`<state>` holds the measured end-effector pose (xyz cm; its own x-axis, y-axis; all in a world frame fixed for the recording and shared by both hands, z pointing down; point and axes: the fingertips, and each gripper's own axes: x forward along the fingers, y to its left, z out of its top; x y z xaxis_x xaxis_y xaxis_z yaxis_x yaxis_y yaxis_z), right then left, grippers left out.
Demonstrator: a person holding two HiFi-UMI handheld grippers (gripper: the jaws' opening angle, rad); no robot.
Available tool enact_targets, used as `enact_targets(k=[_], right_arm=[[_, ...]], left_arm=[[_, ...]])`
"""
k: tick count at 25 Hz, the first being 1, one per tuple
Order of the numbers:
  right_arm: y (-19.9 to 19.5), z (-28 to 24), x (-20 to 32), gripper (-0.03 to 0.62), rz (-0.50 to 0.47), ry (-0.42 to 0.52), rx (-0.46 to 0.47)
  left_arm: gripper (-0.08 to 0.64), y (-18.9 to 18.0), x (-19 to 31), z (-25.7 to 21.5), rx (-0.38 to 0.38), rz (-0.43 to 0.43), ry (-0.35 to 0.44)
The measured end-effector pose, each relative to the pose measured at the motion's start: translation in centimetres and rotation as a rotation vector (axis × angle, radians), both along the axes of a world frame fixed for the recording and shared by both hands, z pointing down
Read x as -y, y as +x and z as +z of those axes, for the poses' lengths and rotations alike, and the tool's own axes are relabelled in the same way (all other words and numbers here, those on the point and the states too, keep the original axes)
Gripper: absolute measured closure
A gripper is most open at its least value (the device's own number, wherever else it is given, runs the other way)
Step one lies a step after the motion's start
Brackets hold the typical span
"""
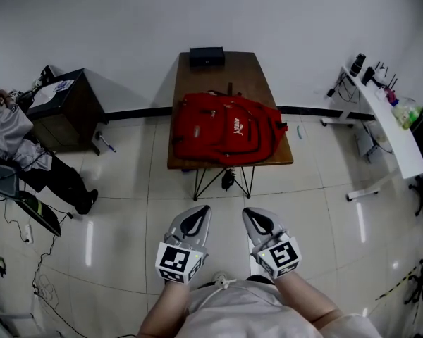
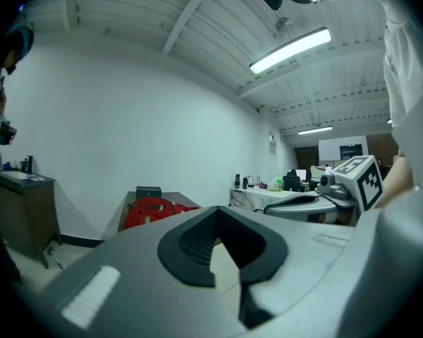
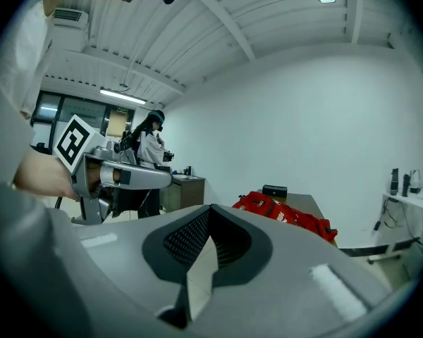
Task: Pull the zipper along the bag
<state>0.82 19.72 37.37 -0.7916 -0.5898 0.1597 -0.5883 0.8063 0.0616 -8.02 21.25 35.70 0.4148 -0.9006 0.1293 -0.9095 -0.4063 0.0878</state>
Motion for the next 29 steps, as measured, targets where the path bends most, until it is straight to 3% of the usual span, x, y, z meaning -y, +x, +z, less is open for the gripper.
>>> enact_targets(k=[29], right_arm=[[2.6, -0.7, -1.5, 0.588, 0.023, 0.005, 0.011]], left_arm=[[0.552, 2.4, -1.6, 0.2, -0.007, 0.006, -0.011]])
